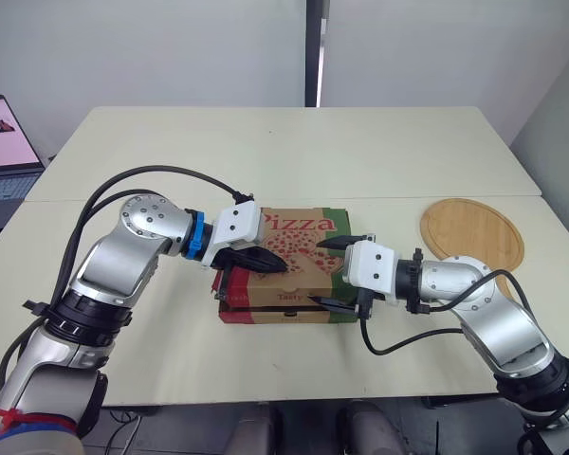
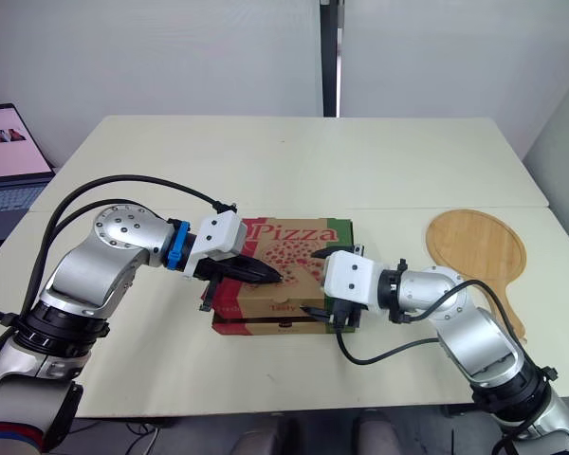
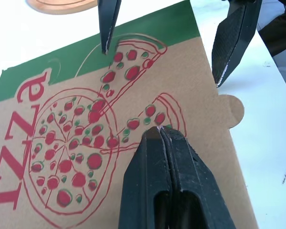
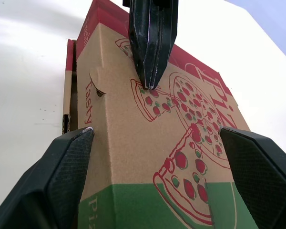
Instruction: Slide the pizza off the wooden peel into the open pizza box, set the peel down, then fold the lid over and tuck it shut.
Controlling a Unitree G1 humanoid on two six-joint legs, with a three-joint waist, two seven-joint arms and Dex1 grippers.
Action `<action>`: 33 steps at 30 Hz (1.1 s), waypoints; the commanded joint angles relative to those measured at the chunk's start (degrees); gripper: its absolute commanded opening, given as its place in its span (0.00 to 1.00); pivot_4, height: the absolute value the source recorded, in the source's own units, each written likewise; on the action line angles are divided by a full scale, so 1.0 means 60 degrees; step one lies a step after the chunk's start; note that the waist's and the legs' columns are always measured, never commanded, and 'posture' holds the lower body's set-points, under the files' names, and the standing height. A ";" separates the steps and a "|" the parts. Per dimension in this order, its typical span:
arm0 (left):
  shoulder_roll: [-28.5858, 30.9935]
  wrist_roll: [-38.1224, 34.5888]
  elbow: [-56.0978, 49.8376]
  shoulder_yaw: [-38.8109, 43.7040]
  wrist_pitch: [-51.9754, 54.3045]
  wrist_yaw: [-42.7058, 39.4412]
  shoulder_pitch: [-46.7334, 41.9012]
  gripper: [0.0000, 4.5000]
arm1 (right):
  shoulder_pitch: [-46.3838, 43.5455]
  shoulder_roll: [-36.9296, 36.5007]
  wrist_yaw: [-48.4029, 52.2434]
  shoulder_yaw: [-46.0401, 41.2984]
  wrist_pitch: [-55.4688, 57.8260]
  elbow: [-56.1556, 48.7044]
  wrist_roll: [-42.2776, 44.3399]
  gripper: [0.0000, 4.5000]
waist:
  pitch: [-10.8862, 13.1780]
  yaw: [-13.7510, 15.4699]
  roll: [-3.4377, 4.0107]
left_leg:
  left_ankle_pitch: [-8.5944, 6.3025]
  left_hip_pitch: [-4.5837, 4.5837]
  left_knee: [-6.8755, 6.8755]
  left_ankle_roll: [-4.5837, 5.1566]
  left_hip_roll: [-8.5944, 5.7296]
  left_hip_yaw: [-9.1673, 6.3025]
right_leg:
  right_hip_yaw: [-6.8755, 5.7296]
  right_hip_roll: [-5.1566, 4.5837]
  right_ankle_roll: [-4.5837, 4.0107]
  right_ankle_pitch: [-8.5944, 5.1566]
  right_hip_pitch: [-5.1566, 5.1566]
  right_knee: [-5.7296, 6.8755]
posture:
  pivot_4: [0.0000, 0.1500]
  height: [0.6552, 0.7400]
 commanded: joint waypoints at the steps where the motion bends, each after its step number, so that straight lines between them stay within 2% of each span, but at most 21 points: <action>1: -0.0096 0.0070 -0.0359 -0.0189 0.0034 -0.0046 -0.0188 0.00 | 0.0114 0.0023 -0.0276 0.0108 -0.0070 -0.0172 -0.0359 1.00 | 0.0000 0.0001 0.0000 | 0.0000 0.0000 0.0000 0.0000 0.0000 0.0000 | 0.0000 0.0000 0.0000 0.0000 0.0000 0.0000 | 1.00 0.86; 9: -0.0092 0.0364 -0.0961 -0.0667 0.0161 0.0074 0.0200 0.00 | 0.0713 0.0002 -0.0594 0.0465 -0.0177 -0.0403 -0.1007 1.00 | -0.0001 -0.0003 0.0001 | -0.0001 0.0003 -0.0001 0.0002 0.0000 0.0000 | 0.0002 0.0002 0.0000 0.0000 0.0003 0.0002 | 1.00 0.86; 15: -0.0136 0.0527 -0.1094 -0.0833 0.0232 0.0204 0.0307 0.00 | 0.1066 -0.0035 -0.0548 0.0048 -0.0006 -0.0824 -0.0794 1.00 | -0.0001 0.0003 0.0001 | -0.0001 0.0003 0.0000 0.0002 -0.0001 0.0001 | 0.0003 0.0003 0.0000 0.0000 0.0004 0.0001 | 1.00 0.86; 20: -0.0197 0.0601 -0.1098 -0.0921 0.0292 0.0292 0.0294 0.00 | 0.1296 -0.0176 -0.0088 -0.1427 0.0831 -0.1462 0.0807 1.00 | -0.0002 0.0013 0.0000 | -0.0003 0.0003 0.0000 0.0006 -0.0002 -0.0001 | 0.0001 0.0003 0.0000 0.0000 0.0010 -0.0002 | 1.00 0.86; 23: -0.0251 0.0648 -0.1094 -0.0942 0.0311 0.0321 0.0295 0.00 | 0.1770 -0.1024 0.0725 -0.2626 0.1686 -0.1950 0.2094 1.00 | -0.0002 0.0068 -0.0002 | -0.0014 0.0003 0.0003 0.0024 -0.0003 -0.0002 | -0.0002 0.0001 0.0000 0.0000 0.0016 -0.0003 | 1.00 0.86; 27: -0.0334 0.0683 -0.1101 -0.0973 0.0329 0.0379 0.0321 0.00 | 0.2098 -0.2208 0.1335 -0.4395 0.2627 -0.1543 0.3326 1.00 | -0.0002 0.0147 -0.0001 | -0.0016 0.0005 0.0004 0.0028 -0.0001 -0.0001 | -0.0003 -0.0001 0.0000 0.0000 0.0027 -0.0011 | 1.00 0.86; 31: -0.0361 0.0682 -0.1083 -0.0991 0.0313 0.0396 0.0302 0.00 | 0.2479 -0.2975 0.1139 -0.4215 0.1797 -0.0735 0.2442 1.00 | -0.0004 0.0174 -0.0003 | -0.0017 0.0011 0.0000 0.0029 0.0004 0.0001 | -0.0002 0.0000 0.0000 0.0000 0.0030 -0.0011 | 1.00 0.86; 33: -0.0364 0.0678 -0.1079 -0.0993 0.0301 0.0394 0.0297 0.00 | 0.2437 -0.2914 0.0798 -0.3627 0.1210 -0.0302 0.1801 0.91 | -0.0003 0.0177 -0.0003 | -0.0017 0.0011 0.0001 0.0029 0.0003 0.0004 | -0.0002 0.0000 0.0000 0.0000 0.0030 -0.0011 | 1.00 0.86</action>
